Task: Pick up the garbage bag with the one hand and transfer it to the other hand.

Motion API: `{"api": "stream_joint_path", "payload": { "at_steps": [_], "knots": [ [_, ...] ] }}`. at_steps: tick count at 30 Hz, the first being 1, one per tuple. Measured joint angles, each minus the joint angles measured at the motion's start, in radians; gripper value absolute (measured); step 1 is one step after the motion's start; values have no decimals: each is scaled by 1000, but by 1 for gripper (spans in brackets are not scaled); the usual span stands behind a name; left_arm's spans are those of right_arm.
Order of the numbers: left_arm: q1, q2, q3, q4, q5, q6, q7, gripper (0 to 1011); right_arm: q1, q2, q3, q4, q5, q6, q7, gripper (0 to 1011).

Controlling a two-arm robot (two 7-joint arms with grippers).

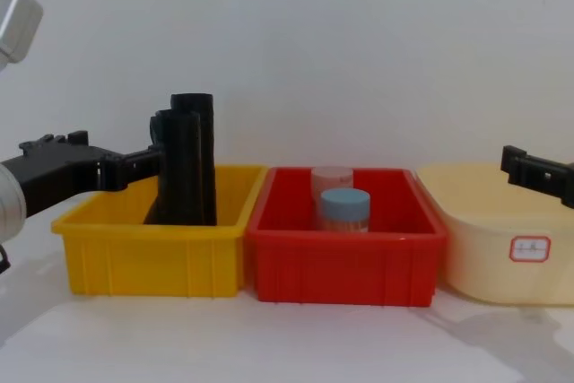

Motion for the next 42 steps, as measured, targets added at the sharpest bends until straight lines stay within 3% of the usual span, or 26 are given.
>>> {"api": "stream_joint_path", "payload": {
  "at_steps": [13,42],
  "knots": [
    [-70,-37,-1,98,-29,13,-52,1002,0,0,0,0,0,0,0,1000],
    [-220,-104,22,296,-10,-30,-149,1001,0,0,0,0,0,0,0,1000]
  ]
}}
